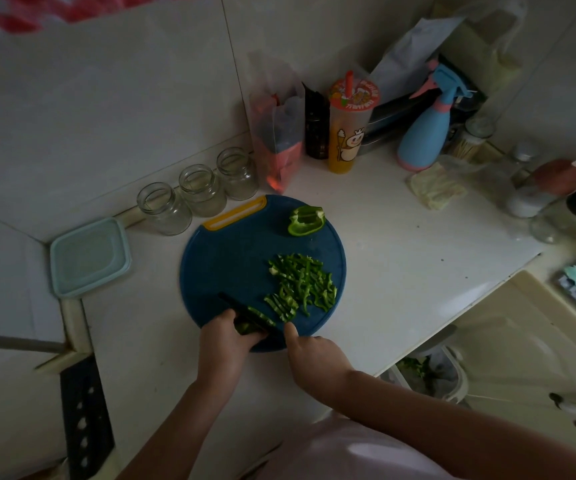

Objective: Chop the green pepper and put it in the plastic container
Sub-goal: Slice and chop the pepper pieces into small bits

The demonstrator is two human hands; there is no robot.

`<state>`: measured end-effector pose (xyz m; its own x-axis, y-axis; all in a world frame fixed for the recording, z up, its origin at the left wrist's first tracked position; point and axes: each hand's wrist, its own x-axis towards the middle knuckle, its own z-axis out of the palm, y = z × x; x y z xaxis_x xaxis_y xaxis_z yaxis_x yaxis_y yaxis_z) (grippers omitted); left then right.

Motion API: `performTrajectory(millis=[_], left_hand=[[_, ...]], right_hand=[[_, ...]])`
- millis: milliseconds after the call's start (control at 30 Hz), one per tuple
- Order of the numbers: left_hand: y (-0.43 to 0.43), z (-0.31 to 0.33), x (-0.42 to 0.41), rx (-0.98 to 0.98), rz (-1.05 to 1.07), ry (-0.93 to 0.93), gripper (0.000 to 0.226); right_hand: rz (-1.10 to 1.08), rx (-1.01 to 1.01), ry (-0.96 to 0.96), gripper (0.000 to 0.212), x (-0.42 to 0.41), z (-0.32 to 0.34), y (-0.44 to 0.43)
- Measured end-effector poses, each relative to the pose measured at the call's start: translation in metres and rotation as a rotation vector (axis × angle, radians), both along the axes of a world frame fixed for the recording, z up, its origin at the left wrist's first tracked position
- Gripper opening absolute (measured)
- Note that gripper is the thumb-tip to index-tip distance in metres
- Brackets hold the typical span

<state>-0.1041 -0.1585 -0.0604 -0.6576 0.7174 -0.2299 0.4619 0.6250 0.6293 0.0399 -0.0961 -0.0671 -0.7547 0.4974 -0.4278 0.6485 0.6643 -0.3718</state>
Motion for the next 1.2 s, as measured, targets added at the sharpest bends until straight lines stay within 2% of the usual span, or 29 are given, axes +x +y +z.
performTrajectory(millis=[433,700,900,1000,1200], left_hand=[[0.004,0.002,-0.005,-0.005,-0.038,-0.047,0.029],[-0.001,0.001,0.000,0.064,-0.013,-0.077,0.027],[-0.007,-0.006,0.003,0.134,-0.003,-0.065,0.054],[-0.006,-0.008,0.006,0.139,0.020,-0.032,0.054],[0.001,-0.004,0.007,0.098,0.035,-0.003,0.046]], right_hand=[[-0.029,-0.166,-0.002,0.032,-0.013,0.009,0.014],[-0.115,-0.213,0.024,0.026,-0.045,0.009,0.011],[-0.329,-0.270,0.154,0.024,-0.017,0.002,0.026],[-0.287,-0.229,0.196,0.022,-0.002,0.004,0.026],[-0.143,-0.110,0.156,0.030,0.003,0.004,0.010]])
